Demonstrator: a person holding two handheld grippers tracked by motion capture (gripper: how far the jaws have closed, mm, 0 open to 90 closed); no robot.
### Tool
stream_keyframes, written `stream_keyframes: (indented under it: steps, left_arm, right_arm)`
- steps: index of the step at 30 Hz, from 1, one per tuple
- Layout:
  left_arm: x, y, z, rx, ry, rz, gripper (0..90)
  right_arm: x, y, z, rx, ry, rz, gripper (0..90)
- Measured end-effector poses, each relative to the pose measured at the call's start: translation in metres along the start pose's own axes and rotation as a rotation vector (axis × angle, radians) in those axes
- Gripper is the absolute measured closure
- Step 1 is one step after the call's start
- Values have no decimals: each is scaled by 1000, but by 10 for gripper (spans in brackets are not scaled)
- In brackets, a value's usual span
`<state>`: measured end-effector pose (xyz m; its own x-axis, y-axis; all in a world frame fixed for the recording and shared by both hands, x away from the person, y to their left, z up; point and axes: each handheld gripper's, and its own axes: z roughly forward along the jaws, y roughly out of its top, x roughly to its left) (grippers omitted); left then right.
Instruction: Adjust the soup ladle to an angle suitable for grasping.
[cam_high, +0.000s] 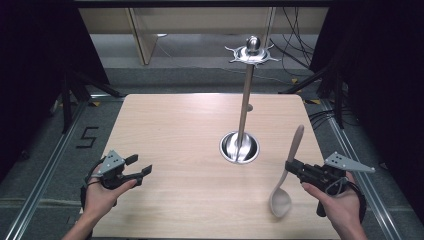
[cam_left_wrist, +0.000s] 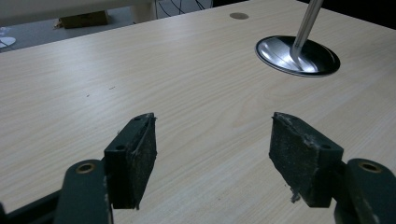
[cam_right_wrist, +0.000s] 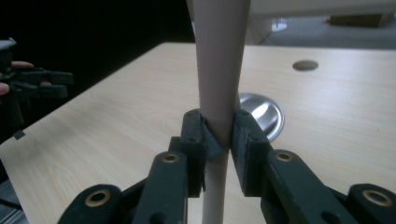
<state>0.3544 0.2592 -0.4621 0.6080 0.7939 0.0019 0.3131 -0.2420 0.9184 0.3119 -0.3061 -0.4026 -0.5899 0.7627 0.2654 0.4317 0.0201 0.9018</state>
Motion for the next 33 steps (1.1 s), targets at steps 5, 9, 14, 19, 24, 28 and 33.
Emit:
stream_keyframes:
  steps: [5, 9, 14, 19, 24, 28, 33]
  left_arm:
    - [-2, 1, 0, -6, -7, -13, 313]
    - [-2, 1, 0, -8, -6, -24, 313]
    - [-2, 1, 0, -9, -3, -25, 314]
    - [0, 4, 0, -16, -5, 10, 314]
    - [-1, 8, 1, -29, -8, -1, 313]
    - [-2, 15, 4, -41, -12, 3, 314]
    - [-2, 23, 8, -58, -13, -4, 314]
  right_arm:
    - [2, 3, -2, -82, -9, -41, 763]
    - [4, 14, -3, -126, -8, -64, 763]
    - [8, 25, -3, -138, -27, -71, 763]
    - [9, 27, -2, -153, -36, -94, 763]
    - [11, 26, -2, -154, -41, -103, 763]
    - [10, 26, -2, -161, -44, -103, 763]
    - [10, 23, 0, -155, -41, -104, 763]
